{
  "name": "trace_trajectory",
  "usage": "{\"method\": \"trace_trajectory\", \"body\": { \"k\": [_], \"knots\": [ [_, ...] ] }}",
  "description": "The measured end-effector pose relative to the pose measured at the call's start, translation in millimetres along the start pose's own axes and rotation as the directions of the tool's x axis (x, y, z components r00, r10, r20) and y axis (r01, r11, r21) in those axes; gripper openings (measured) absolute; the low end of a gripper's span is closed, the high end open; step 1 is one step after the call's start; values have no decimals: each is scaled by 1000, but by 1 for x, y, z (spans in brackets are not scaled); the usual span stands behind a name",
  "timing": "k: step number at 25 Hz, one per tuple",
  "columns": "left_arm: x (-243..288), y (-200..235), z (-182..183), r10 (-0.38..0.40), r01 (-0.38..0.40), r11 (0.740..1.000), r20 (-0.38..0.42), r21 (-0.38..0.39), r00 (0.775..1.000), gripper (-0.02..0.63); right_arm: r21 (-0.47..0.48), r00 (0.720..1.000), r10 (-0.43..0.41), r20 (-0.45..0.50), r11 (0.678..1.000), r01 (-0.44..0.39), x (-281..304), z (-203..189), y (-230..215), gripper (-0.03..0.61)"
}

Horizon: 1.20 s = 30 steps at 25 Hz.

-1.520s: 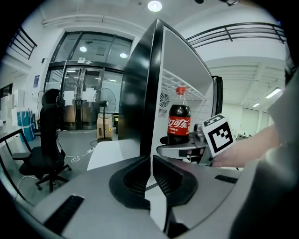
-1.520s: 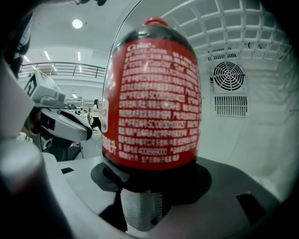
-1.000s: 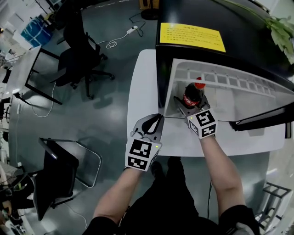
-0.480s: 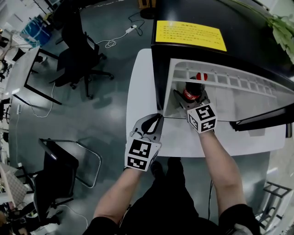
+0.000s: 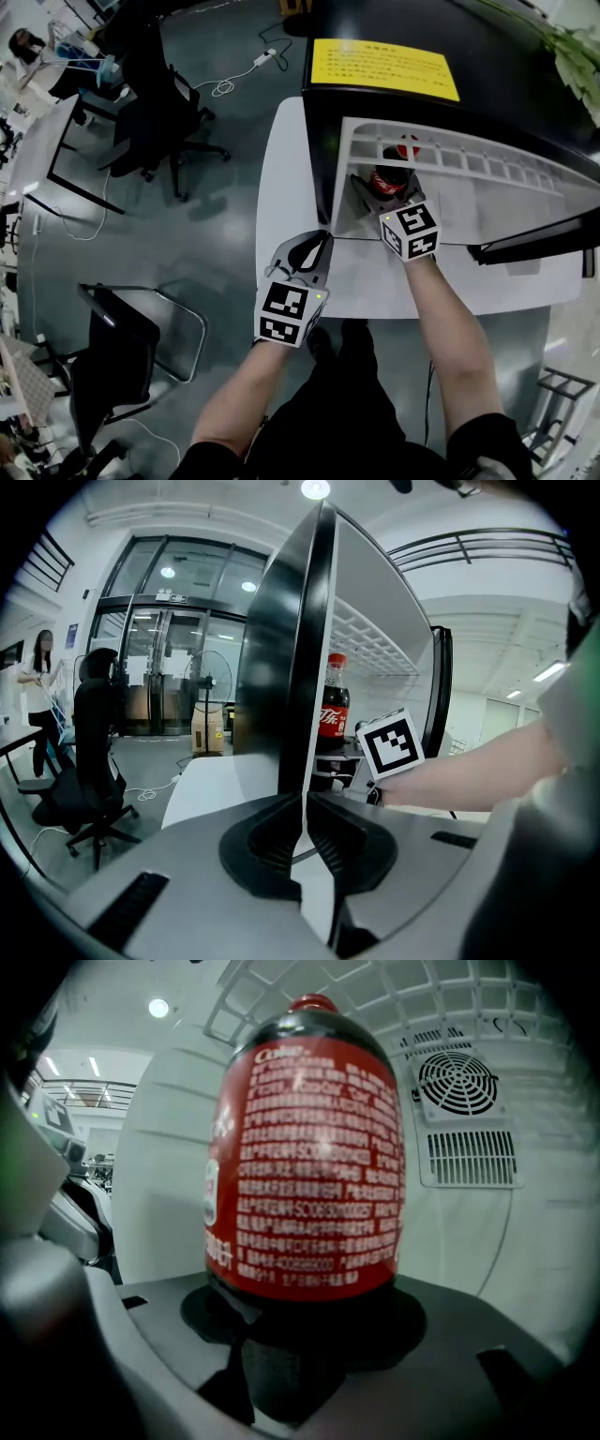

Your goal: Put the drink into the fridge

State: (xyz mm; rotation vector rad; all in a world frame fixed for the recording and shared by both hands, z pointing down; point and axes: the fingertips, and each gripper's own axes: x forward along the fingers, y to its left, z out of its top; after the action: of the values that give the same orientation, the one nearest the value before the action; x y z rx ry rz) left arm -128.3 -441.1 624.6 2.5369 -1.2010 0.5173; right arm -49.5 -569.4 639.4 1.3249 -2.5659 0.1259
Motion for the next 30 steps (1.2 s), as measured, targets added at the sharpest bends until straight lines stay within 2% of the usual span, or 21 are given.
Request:
{"method": "trace_trajectory", "body": {
  "k": [6, 17, 20, 25, 30],
  "knots": [
    [-1, 0, 6, -1, 1, 1000, 4, -2, 1000, 29, 14, 1000, 13, -15, 1000, -13, -5, 1, -3, 328],
    [-13, -2, 13, -6, 6, 999, 4, -32, 1000, 29, 57, 999, 3, -54, 998, 0, -36, -9, 3, 330],
    [-30, -2, 18, 7, -7, 1000, -2, -16, 1000, 29, 113, 997, -15, -79, 993, 23, -53, -15, 7, 331],
    [-61, -4, 43, 15, -15, 1000, 23, 3, 1000, 29, 139, 983, -68, -170, 986, 92, -83, -31, 3, 331],
    [-95, 4, 66, 40, -41, 999, 57, 11, 998, 30, 159, 981, -111, -158, 978, 137, -117, -18, 11, 311]
  ]
}}
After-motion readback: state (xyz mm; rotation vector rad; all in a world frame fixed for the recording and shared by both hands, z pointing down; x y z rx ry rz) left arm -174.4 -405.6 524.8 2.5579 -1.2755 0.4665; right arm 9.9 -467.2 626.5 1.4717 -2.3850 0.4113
